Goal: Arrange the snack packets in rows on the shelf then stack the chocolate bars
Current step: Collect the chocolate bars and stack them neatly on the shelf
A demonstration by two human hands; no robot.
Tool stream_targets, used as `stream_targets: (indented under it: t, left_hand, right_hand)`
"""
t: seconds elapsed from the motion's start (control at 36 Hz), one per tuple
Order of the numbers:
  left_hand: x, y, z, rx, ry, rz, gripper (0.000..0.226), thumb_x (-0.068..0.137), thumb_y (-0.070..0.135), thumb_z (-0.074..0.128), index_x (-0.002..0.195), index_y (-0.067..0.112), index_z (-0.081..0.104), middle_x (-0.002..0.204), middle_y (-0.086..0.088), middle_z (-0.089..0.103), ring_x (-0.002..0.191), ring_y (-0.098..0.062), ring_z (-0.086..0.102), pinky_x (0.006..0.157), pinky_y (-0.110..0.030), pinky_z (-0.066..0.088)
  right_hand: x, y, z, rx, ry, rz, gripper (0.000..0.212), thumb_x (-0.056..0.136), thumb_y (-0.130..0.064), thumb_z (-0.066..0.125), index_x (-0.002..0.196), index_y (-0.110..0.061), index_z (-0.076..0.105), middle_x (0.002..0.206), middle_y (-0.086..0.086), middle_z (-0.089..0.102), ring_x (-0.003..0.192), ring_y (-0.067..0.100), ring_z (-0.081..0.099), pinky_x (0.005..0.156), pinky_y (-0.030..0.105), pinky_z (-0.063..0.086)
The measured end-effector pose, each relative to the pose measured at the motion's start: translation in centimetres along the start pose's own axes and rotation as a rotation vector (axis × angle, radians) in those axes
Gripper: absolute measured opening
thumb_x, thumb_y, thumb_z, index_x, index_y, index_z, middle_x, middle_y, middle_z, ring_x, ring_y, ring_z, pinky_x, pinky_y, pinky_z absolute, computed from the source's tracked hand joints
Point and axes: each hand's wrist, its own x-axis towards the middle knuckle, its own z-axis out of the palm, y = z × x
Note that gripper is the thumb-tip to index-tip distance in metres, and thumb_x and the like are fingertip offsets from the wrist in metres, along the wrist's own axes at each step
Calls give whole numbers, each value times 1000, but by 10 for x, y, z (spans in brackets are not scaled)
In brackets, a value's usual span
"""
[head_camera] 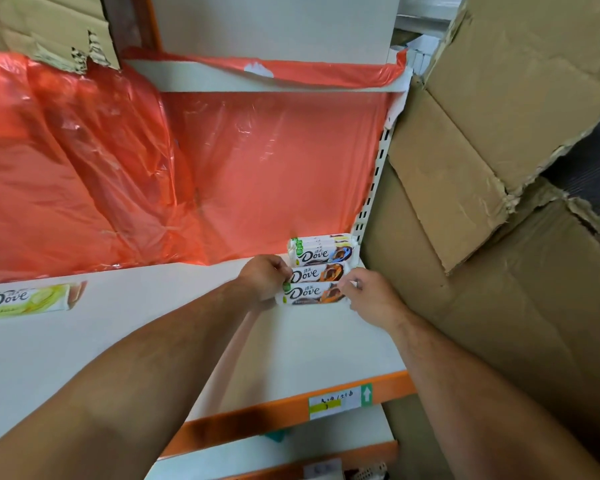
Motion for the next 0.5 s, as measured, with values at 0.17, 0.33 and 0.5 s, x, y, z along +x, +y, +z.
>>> stream_targets:
  t: [0.17, 0.33, 0.5]
  left_hand:
    - [-23, -19, -12, -64, -22, -6, 29, 95, 8, 57, 68, 17, 64, 69, -7, 64, 63, -23, 56, 62, -30, 47]
    - [-52, -34, -35, -127, 40, -47, 28, 97, 9, 56, 71, 15, 64, 61, -7, 59, 53, -22, 51, 53, -24, 41]
    - [-81, -58, -70, -136, 98, -78, 29, 97, 6, 56, 69, 13, 63, 59, -6, 56, 53, -18, 46, 54, -24, 38]
  right_hand:
    - [-9, -5, -10, 120, -130, 131, 7, 94, -15, 64, 99, -10, 65, 72, 7, 62, 63, 19, 55, 62, 33, 44]
    - [-26, -24, -1, 194, -290, 158, 4, 92, -8, 66, 92, -6, 64, 62, 6, 53, 58, 18, 42, 51, 29, 33]
    - [-40, -52, 24, 191, -377, 78, 6, 93, -8, 65, 97, -11, 68, 61, 4, 56, 55, 16, 43, 48, 27, 33]
